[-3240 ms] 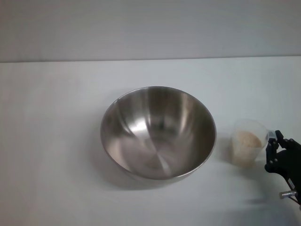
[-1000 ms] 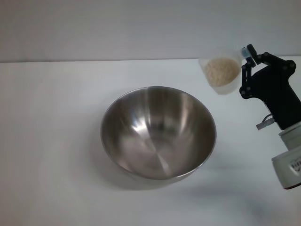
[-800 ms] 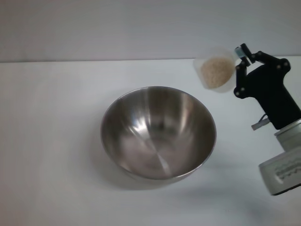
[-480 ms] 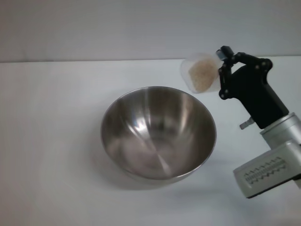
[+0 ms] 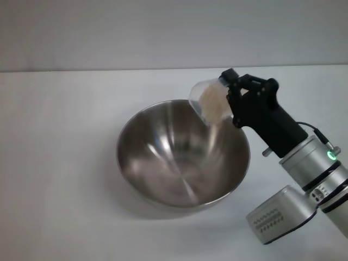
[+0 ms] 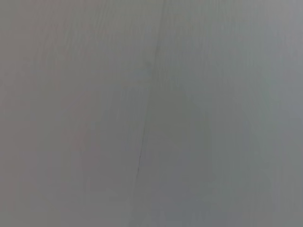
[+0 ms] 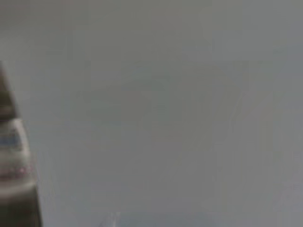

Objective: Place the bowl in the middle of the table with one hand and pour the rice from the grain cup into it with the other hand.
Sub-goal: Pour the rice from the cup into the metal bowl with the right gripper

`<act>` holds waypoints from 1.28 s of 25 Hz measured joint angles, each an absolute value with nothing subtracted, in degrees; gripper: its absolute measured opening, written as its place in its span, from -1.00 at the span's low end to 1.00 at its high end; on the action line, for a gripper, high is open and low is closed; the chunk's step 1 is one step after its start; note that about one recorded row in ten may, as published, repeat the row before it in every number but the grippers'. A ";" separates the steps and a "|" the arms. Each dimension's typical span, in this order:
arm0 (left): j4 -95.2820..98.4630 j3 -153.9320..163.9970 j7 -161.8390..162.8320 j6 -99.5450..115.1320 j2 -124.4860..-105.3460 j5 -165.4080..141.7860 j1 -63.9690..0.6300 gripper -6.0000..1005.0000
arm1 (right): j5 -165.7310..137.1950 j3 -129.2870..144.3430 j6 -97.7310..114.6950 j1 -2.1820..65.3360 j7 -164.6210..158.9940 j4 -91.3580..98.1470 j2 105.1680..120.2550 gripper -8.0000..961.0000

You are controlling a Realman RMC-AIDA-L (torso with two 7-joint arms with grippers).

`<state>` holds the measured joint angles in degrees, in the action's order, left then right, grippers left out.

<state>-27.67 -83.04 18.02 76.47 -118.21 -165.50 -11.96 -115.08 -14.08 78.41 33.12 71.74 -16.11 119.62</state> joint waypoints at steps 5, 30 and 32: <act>-27.70 -83.05 18.02 76.47 -118.22 -165.50 -12.00 0.23 | -116.83 -14.06 76.81 33.27 77.44 -16.09 119.62 -0.95; -27.57 -83.06 18.17 76.56 -118.39 -165.32 -11.68 0.23 | -124.22 -13.93 78.73 35.13 88.97 -11.95 119.53 -0.95; -27.36 -83.09 18.72 76.55 -118.39 -165.32 -11.63 0.23 | -125.83 -13.75 78.79 35.31 90.05 -10.84 119.53 -0.95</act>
